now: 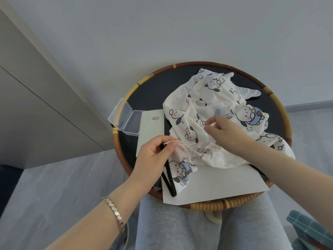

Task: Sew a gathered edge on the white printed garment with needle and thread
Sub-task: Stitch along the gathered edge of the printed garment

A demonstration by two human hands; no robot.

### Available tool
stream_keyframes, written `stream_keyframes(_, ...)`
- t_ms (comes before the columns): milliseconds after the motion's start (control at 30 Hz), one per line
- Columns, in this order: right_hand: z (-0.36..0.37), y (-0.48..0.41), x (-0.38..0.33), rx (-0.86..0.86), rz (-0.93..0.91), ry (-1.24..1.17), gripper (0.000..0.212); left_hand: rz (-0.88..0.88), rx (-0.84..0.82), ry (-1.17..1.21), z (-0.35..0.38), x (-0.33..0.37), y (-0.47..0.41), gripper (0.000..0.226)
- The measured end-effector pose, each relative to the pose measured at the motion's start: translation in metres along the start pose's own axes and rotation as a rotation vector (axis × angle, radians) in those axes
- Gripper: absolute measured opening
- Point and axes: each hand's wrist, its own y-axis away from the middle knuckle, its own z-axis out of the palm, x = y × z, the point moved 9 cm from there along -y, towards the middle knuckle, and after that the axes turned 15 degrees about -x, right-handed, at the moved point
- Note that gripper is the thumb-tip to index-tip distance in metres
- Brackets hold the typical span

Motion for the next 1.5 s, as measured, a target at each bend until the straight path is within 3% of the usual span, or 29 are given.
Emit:
stream_keyframes(133, 0.011, 0.017, -0.032, -0.065, -0.193, -0.122, 0.017, -0.004, 0.031, 0.056, -0.004, -0.002, 0.002, 0.010)
stream_keyframes(300, 0.025, 0.030, -0.058, -0.117, -0.342, 0.111, 0.017, 0.045, 0.037, 0.073, -0.005, 0.000, 0.004, 0.009)
stream_keyframes(733, 0.027, 0.027, -0.058, -0.093, -0.356, 0.314, 0.017, 0.133, 0.025, -0.012, -0.004, 0.010, 0.007, 0.016)
stream_keyframes(1367, 0.034, 0.032, -0.067, -0.182, -0.435, 0.128, 0.022, 0.055, -0.003, 0.051, 0.000, 0.003, 0.003, 0.019)
stream_keyframes(1500, 0.033, 0.030, -0.067, -0.166, -0.483, 0.154, 0.022, 0.052, -0.024, 0.087, 0.002, 0.002, 0.003, 0.010)
